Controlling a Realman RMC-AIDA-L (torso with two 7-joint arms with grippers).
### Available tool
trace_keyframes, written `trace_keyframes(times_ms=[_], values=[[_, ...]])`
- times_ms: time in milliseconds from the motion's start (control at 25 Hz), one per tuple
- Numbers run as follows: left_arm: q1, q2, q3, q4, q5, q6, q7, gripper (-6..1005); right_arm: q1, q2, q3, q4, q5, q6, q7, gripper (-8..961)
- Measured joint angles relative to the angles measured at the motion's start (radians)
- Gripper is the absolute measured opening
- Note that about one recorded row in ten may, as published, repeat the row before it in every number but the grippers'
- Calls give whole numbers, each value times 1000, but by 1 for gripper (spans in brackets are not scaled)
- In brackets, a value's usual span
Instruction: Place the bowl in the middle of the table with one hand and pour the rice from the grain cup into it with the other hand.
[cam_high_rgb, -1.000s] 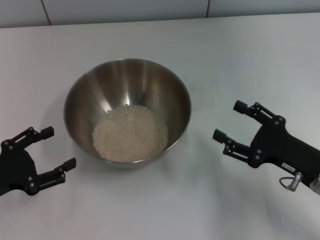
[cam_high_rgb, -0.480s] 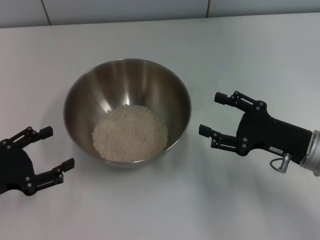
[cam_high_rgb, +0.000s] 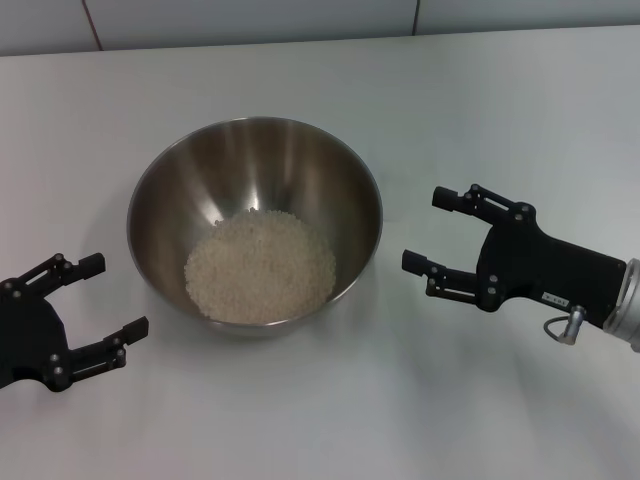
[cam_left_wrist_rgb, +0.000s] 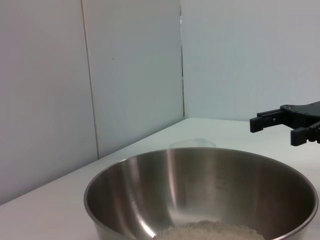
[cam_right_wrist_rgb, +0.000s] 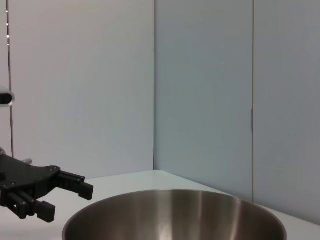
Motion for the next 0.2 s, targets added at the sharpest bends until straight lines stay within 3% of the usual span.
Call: trace_keyframes(times_ms=[200], values=[[0,0,0,1,0,0,0,863,1,2,0,-1,-2,0,2,837]])
